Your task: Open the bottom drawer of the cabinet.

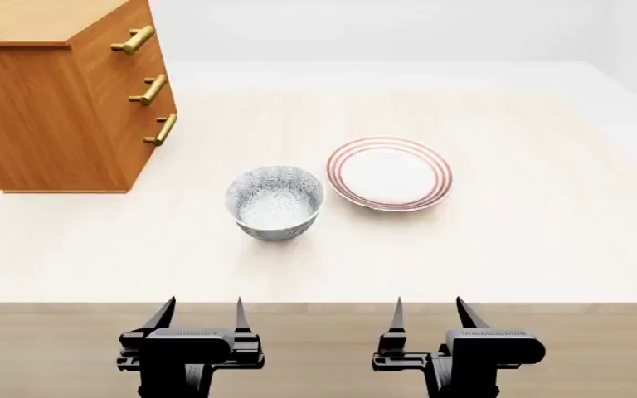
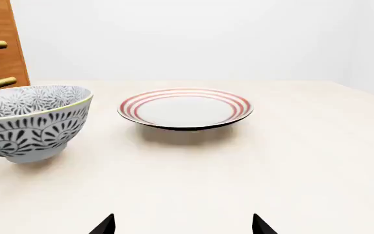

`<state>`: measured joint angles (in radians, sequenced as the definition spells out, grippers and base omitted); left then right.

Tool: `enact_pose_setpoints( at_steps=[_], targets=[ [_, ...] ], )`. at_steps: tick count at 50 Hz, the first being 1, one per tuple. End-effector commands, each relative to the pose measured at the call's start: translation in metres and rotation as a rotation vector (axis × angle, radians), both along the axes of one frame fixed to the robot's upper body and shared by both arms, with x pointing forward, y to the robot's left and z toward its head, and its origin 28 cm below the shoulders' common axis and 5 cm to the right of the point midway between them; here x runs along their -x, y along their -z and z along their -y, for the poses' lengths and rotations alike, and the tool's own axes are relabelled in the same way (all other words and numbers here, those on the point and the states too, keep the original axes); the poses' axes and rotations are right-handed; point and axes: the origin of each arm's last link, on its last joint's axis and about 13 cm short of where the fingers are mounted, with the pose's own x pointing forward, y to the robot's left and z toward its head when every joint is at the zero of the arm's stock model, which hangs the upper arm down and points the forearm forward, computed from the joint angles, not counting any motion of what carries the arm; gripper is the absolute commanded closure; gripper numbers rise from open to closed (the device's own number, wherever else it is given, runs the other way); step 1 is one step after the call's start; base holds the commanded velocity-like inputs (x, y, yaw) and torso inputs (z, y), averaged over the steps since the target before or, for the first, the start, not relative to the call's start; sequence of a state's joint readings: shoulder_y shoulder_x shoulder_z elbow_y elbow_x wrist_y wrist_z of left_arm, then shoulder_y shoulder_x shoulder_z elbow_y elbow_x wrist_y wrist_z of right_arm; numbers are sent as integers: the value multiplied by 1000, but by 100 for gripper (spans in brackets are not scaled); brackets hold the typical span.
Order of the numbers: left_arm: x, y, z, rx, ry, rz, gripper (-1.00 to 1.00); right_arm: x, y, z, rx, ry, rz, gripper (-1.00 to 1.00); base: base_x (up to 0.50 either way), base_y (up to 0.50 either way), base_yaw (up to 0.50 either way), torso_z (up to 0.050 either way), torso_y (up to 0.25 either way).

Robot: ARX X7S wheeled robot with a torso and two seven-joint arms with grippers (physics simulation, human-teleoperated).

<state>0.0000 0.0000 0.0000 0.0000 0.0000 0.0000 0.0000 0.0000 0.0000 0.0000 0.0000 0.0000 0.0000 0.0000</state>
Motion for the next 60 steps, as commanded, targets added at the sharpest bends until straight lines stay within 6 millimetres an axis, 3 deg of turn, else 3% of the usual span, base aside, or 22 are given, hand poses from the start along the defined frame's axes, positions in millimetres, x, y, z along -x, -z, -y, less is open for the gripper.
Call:
enact_pose_setpoints(
  at_steps=[1, 25, 27, 30, 32, 35, 37, 44, 60],
  targets=[
    [-1, 3, 0, -4, -3, -7, -100, -1, 2, 0, 13, 26, -8, -100, 0, 0, 0, 0, 0],
    [-2, 4, 1, -33, 26, -54, -100, -3, 2, -3, 31, 3, -29, -100, 0, 265, 0, 0, 0],
    [-6, -4, 2, -48, 29, -63, -100, -5, -8, -3, 32, -18, -31, -100, 0, 0, 0, 0, 0],
    [-13, -34, 3, -87, 36, -34, -100, -9, -43, -2, 63, -34, 20, -100, 0, 0, 0, 0, 0],
    [-20, -69, 2, -76, 31, -1, -100, -13, -80, 1, 67, -25, 25, -100, 0, 0, 0, 0, 0],
    [-25, -95, 1, -84, 33, 44, -100, -15, -105, 2, 84, -55, 96, -100, 0, 0, 0, 0, 0],
    [-27, -100, 1, -98, 34, 66, -100, -17, -110, 2, 97, -45, 115, -100, 0, 0, 0, 0, 0],
    [-32, -88, -1, -95, 33, 58, -100, -16, -101, 3, 53, -65, 95, -100, 341, 0, 0, 0, 0],
    [-34, -88, -3, -95, 26, 61, -100, -20, -100, 2, 59, -70, 100, -100, 500, 0, 0, 0, 0]
  ],
)
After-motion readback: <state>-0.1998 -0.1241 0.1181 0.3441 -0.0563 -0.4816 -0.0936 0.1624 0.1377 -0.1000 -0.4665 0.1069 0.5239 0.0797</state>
